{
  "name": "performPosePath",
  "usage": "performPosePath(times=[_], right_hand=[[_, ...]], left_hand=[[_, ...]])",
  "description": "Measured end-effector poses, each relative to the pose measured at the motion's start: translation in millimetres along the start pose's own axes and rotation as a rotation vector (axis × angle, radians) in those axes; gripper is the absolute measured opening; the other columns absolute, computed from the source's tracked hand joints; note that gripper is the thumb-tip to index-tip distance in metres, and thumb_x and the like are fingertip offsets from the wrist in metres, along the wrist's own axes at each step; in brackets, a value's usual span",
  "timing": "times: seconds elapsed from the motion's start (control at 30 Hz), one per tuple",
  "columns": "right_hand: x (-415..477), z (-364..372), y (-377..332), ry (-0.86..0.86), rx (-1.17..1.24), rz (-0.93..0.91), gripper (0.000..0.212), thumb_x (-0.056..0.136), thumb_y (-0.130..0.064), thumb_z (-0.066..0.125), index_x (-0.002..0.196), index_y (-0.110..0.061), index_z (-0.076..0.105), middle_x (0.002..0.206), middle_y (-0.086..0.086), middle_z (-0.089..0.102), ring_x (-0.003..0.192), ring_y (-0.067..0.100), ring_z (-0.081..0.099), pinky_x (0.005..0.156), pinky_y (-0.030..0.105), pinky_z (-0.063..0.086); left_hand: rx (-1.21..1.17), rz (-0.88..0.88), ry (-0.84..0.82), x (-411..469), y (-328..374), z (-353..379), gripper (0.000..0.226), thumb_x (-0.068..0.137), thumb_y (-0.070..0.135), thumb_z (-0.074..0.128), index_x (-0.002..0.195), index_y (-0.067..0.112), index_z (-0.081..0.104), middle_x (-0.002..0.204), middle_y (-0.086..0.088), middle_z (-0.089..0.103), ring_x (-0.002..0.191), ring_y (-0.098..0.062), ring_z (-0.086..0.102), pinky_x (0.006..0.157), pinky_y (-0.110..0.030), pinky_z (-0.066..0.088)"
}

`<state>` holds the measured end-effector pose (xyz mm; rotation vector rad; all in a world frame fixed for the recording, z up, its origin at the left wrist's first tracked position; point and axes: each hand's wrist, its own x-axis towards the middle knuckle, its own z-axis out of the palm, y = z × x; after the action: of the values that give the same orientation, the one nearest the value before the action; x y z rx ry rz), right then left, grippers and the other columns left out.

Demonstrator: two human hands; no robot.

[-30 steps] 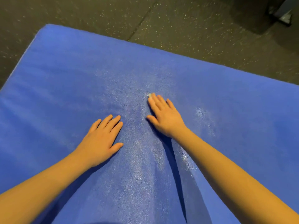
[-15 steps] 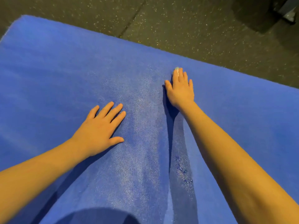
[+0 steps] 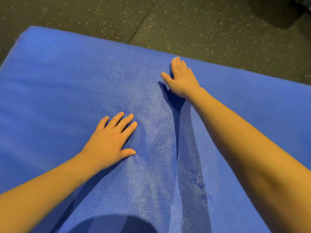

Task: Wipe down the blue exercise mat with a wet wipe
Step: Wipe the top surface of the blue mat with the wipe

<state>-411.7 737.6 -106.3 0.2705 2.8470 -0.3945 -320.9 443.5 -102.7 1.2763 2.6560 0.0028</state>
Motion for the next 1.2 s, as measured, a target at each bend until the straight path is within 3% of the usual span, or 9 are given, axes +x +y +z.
performPosePath(times=[0.07, 0.13, 0.2, 0.37, 0.5, 0.67, 0.83, 1.0, 1.2], right_hand=[[-0.7, 3.2, 7.3, 0.019, -0.068, -0.030, 0.071, 0.099, -0.050, 0.032, 0.152, -0.007, 0.013, 0.160, 0.008, 0.011, 0.146, 0.025, 0.011, 0.118, 0.046, 0.011], [1.0, -0.8, 25.6, 0.144, -0.093, 0.163, 0.063, 0.099, -0.045, 0.031, 0.148, -0.005, 0.023, 0.156, 0.011, 0.022, 0.142, 0.025, 0.020, 0.115, 0.047, 0.014], [0.0, -7.2, 32.0, 0.131, -0.027, 0.335, 0.066, 0.101, -0.046, 0.029, 0.150, -0.004, 0.018, 0.158, 0.011, 0.015, 0.144, 0.025, 0.015, 0.118, 0.046, 0.010], [-8.5, 1.7, 28.0, 0.066, -0.061, 0.015, 0.069, 0.099, -0.049, 0.032, 0.150, -0.004, 0.018, 0.160, 0.010, 0.012, 0.144, 0.028, 0.016, 0.116, 0.047, 0.017], [-13.5, -5.7, 53.9, 0.105, 0.012, 0.323, 0.067, 0.102, -0.047, 0.027, 0.152, -0.005, 0.013, 0.161, 0.009, 0.006, 0.147, 0.027, 0.008, 0.118, 0.046, 0.009], [-36.2, 9.7, 48.1, 0.102, -0.034, 0.033, 0.074, 0.099, -0.049, 0.037, 0.153, -0.005, 0.011, 0.161, 0.009, 0.007, 0.147, 0.027, 0.009, 0.118, 0.044, 0.013], [-38.6, -0.2, 63.3, 0.149, 0.090, 0.270, 0.073, 0.100, -0.046, 0.035, 0.152, -0.002, 0.008, 0.161, 0.011, 0.006, 0.147, 0.027, 0.008, 0.118, 0.044, 0.013], [-88.6, 25.1, 44.1, 0.082, -0.009, -0.092, 0.075, 0.099, -0.046, 0.041, 0.153, -0.005, 0.009, 0.161, 0.009, 0.005, 0.148, 0.027, 0.007, 0.119, 0.041, 0.011], [-91.2, 18.2, 49.9, 0.155, 0.092, 0.171, 0.071, 0.101, -0.041, 0.039, 0.152, -0.002, 0.010, 0.161, 0.013, 0.006, 0.147, 0.029, 0.008, 0.119, 0.040, 0.011]], left_hand=[[0.018, 0.009, 0.023, 0.2, 1.1, -0.2, 0.081, 0.075, 0.069, 0.051, 0.128, 0.009, 0.060, 0.137, -0.012, 0.054, 0.127, -0.035, 0.043, 0.090, -0.060, 0.046], [0.032, 0.000, 0.033, 0.8, 2.4, -0.8, 0.085, 0.063, 0.065, 0.070, 0.126, 0.008, 0.062, 0.135, -0.013, 0.056, 0.123, -0.037, 0.053, 0.088, -0.061, 0.047], [0.033, -0.010, 0.047, 1.4, 3.9, -1.7, 0.088, 0.058, 0.062, 0.075, 0.125, 0.007, 0.063, 0.134, -0.014, 0.057, 0.121, -0.039, 0.055, 0.086, -0.061, 0.048], [0.043, -0.018, 0.027, 2.0, 7.1, -4.9, 0.090, 0.053, 0.059, 0.082, 0.123, 0.005, 0.064, 0.132, -0.015, 0.058, 0.118, -0.040, 0.057, 0.084, -0.062, 0.048], [0.051, -0.028, 0.015, 1.7, 9.5, -5.2, 0.091, 0.051, 0.057, 0.084, 0.123, 0.005, 0.064, 0.132, -0.016, 0.058, 0.118, -0.041, 0.057, 0.083, -0.062, 0.049], [0.049, -0.032, 0.000, 2.2, 10.3, -6.6, 0.092, 0.051, 0.056, 0.085, 0.122, 0.004, 0.064, 0.131, -0.017, 0.058, 0.117, -0.042, 0.057, 0.082, -0.062, 0.050], [0.047, -0.036, -0.009, 1.5, 10.6, -6.7, 0.092, 0.051, 0.055, 0.086, 0.123, 0.004, 0.063, 0.132, -0.017, 0.058, 0.118, -0.041, 0.056, 0.082, -0.062, 0.050], [0.039, -0.045, -0.005, 0.4, 11.0, -5.3, 0.092, 0.053, 0.053, 0.086, 0.126, 0.003, 0.061, 0.134, -0.017, 0.056, 0.120, -0.042, 0.054, 0.084, -0.062, 0.048], [0.019, -0.058, -0.034, -1.5, 12.9, -5.1, 0.092, 0.058, 0.052, 0.085, 0.131, 0.003, 0.057, 0.139, -0.017, 0.052, 0.125, -0.042, 0.051, 0.088, -0.061, 0.046]])
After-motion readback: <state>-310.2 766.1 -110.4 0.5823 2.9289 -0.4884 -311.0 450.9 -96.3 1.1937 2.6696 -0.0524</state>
